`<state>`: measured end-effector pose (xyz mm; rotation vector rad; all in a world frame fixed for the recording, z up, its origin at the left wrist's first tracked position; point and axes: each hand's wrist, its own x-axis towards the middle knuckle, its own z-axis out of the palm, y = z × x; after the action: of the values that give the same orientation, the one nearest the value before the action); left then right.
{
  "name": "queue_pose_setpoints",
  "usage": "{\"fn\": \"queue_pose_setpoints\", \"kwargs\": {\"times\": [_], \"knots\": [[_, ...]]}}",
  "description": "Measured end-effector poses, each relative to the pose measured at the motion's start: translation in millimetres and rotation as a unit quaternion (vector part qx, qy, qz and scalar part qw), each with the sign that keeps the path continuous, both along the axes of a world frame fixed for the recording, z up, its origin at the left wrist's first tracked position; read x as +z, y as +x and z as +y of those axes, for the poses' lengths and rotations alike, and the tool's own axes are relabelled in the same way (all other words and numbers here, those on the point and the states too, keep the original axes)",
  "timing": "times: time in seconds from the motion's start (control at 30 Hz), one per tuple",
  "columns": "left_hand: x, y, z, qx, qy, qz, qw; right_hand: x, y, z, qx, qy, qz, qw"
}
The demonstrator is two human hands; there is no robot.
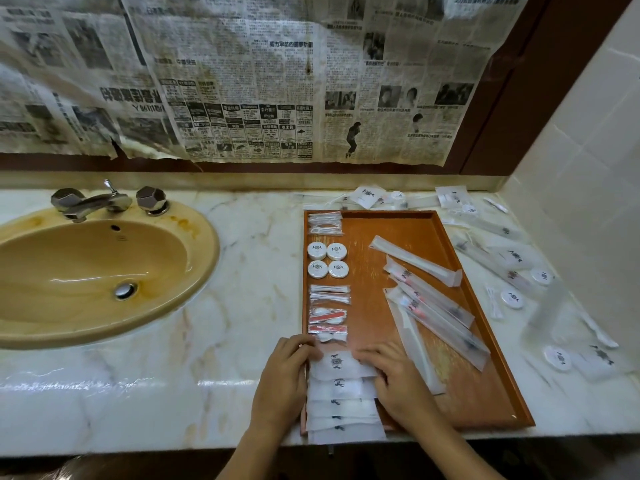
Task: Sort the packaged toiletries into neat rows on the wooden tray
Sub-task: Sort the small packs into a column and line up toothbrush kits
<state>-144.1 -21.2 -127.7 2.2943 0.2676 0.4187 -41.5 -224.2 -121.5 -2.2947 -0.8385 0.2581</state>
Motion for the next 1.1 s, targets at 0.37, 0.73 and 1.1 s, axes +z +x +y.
{"fn": "queue_pose_setpoints", "kwargs": {"times": [0.37,0.73,1.1], "knots": [[-6,0,0,0.007,0.016,0.012,1.000,-1,-1,1,0.012,-0.011,-0.012,1.000],[-4,-1,0,0.007,0.011,0.023,1.000,1,-3,1,0.012,0.011,-0.029,0.999],[22,12,0,0.037,-0.029,-0.018,0.999,18,1,-2,-0.095,0.143,-0.032,0.985]]}}
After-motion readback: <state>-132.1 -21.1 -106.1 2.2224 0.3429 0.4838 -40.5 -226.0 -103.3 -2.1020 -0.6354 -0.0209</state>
